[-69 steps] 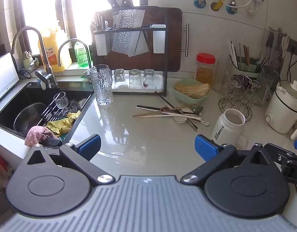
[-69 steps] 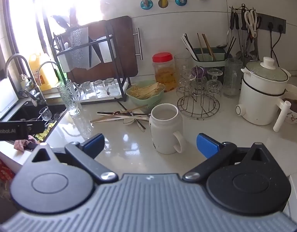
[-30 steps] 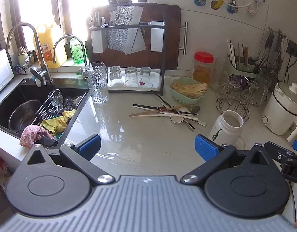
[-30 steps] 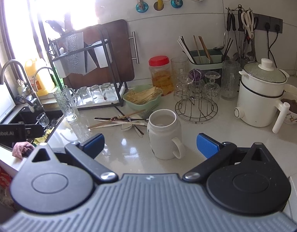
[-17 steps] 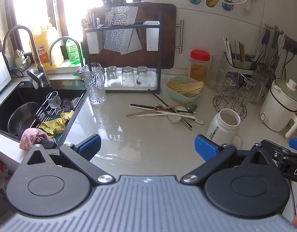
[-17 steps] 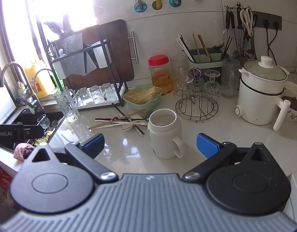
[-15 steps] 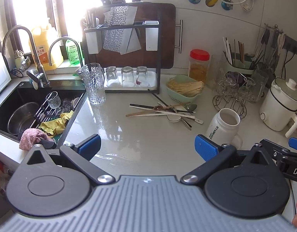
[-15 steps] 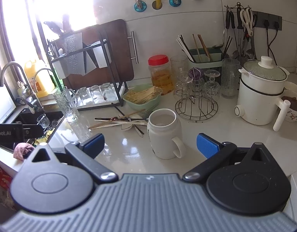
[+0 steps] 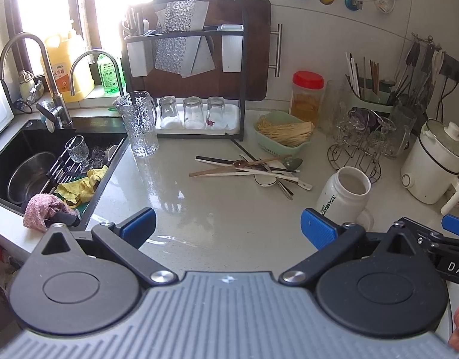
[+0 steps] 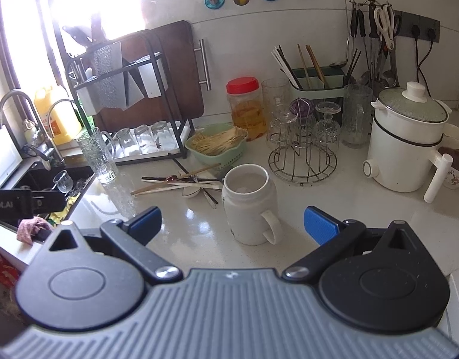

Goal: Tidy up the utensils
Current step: 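Move both tools toward the utensil pile and white jar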

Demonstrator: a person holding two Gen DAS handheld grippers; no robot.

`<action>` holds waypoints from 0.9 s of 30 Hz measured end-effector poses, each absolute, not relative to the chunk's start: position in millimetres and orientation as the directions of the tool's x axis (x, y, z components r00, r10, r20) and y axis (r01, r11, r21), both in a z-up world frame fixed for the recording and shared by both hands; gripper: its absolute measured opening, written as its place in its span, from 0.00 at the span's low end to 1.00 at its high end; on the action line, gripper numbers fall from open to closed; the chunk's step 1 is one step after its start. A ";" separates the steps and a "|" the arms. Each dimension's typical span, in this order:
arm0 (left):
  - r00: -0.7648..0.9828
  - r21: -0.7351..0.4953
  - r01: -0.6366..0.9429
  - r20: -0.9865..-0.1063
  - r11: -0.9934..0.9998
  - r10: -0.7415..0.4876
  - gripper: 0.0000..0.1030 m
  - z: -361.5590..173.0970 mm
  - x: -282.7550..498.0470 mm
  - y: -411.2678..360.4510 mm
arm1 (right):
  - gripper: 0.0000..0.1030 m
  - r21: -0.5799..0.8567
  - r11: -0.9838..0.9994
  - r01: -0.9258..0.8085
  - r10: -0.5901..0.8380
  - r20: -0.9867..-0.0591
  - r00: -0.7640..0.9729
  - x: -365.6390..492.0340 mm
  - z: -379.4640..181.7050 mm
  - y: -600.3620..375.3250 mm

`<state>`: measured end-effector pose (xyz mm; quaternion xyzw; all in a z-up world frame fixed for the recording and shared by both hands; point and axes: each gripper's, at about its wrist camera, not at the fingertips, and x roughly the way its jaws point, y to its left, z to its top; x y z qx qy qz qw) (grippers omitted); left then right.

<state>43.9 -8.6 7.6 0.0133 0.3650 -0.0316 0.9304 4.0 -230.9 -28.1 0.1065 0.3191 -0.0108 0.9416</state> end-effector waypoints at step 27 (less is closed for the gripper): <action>0.659 -0.045 0.090 -0.746 0.995 -0.093 1.00 -48.0 140.2 -7.5 | 1.00 0.139 0.983 0.118 -0.005 -0.626 0.780 58.4 -68.4 -225.9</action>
